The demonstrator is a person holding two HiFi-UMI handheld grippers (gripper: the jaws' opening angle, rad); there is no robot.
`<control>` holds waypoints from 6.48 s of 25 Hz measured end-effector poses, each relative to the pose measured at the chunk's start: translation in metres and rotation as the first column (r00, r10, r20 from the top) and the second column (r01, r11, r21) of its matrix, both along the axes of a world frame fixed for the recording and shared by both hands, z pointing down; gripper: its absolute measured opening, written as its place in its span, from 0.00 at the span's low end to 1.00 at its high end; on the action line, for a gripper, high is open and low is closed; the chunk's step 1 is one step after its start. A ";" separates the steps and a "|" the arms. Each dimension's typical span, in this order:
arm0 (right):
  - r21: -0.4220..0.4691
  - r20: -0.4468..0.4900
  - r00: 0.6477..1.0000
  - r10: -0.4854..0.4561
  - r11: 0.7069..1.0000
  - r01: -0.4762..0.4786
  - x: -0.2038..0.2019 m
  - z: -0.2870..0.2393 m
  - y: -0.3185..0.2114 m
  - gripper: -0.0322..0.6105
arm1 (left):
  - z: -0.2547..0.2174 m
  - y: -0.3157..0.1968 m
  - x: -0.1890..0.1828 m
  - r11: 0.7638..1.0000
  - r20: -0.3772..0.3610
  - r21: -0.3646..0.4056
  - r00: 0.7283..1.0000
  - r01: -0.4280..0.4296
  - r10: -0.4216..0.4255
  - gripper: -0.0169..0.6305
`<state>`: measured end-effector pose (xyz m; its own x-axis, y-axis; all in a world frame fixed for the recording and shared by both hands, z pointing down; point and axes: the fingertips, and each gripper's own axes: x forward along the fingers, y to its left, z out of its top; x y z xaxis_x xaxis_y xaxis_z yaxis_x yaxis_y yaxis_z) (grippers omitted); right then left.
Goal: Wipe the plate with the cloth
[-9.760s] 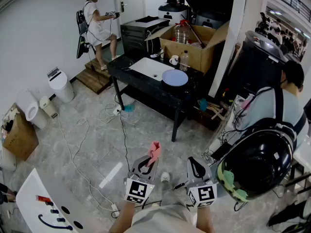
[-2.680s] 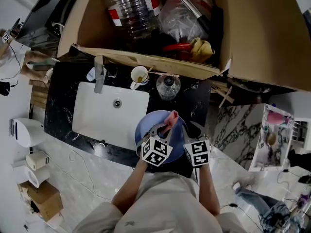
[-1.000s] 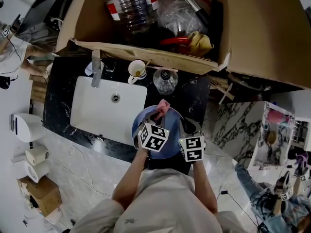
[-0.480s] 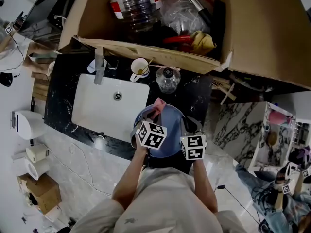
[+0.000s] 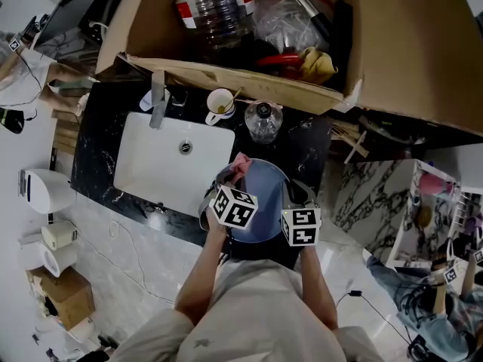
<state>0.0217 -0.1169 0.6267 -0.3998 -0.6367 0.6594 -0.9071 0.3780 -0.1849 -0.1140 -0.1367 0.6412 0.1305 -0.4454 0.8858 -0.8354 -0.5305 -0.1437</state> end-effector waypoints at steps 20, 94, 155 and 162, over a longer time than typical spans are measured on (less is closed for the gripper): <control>-0.008 0.024 1.000 0.016 1.000 -0.015 0.001 0.000 0.000 0.11 | 0.002 0.028 -0.030 0.992 0.116 -0.118 0.991 -0.053 0.067 0.08; 0.012 0.034 0.999 0.040 0.999 -0.040 0.003 0.002 0.002 0.11 | 0.003 0.162 0.025 0.815 -0.126 -0.395 0.904 -0.424 0.409 0.08; 0.024 0.043 0.998 0.049 0.998 -0.050 0.004 -0.002 0.003 0.11 | -0.003 0.072 0.112 0.935 -0.313 -0.027 0.892 -0.352 0.327 0.08; 0.026 0.042 0.998 0.050 0.998 -0.051 0.004 -0.001 0.003 0.11 | -0.003 0.057 0.104 0.945 -0.260 0.016 0.911 -0.326 0.319 0.08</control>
